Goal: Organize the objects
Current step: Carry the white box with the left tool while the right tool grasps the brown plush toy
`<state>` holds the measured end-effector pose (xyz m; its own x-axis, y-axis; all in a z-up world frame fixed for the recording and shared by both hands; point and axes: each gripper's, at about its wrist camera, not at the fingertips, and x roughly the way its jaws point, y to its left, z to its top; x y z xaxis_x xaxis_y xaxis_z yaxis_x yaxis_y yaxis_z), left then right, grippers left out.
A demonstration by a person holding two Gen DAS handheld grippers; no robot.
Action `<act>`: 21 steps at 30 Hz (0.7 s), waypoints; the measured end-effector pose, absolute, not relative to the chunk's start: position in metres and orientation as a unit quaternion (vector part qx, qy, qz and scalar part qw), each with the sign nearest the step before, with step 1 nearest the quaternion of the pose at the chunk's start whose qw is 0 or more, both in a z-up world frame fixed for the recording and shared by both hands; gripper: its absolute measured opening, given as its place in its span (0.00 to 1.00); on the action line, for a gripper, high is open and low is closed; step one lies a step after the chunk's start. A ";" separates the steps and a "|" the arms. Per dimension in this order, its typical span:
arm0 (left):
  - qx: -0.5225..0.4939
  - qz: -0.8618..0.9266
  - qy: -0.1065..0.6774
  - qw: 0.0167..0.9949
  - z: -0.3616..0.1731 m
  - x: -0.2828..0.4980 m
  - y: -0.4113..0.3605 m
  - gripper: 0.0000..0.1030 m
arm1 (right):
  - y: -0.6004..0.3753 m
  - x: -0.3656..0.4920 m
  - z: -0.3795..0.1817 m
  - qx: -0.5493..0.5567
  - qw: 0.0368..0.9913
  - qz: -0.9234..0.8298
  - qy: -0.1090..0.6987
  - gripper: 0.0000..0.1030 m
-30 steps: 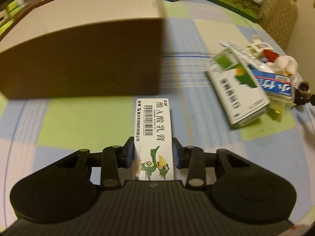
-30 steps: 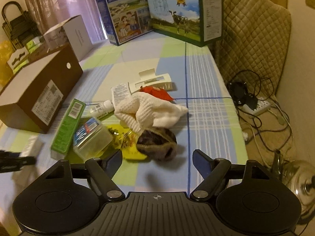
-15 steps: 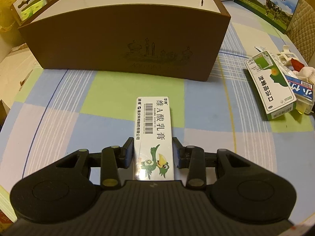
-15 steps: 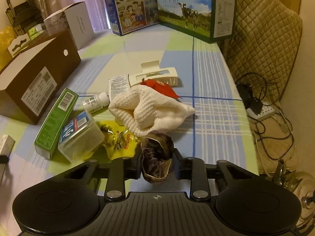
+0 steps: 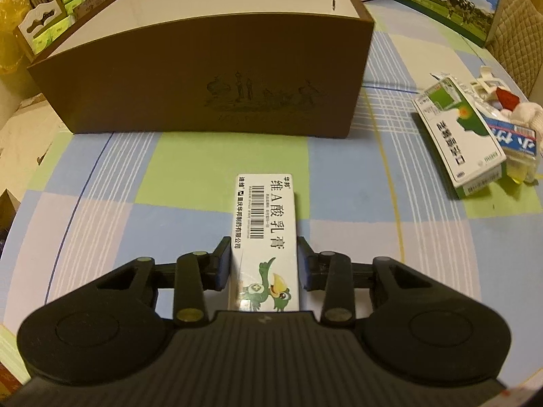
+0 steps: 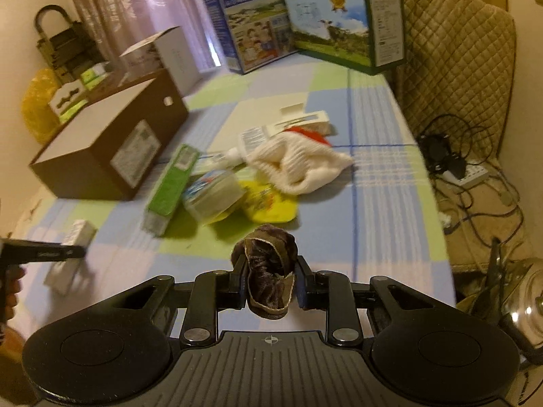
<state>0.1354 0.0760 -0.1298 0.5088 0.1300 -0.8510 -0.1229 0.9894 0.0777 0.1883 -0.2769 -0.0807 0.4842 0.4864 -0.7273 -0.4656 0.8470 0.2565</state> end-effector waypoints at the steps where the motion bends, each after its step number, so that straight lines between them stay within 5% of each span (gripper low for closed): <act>1: 0.000 0.070 0.490 0.869 -0.129 0.132 0.076 0.32 | -0.275 0.183 -0.079 0.014 0.859 0.283 0.426 0.23; 21: -0.032 0.037 0.440 0.896 -0.021 0.112 0.172 0.32 | -0.086 0.165 -0.020 0.014 0.825 0.420 0.378 0.23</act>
<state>0.1122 0.1720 -0.0210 0.6093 0.0391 -0.7920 -0.0952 0.9952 -0.0241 0.1650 -0.0862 -0.0197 0.3603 0.7040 -0.6121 -0.6824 0.6463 0.3416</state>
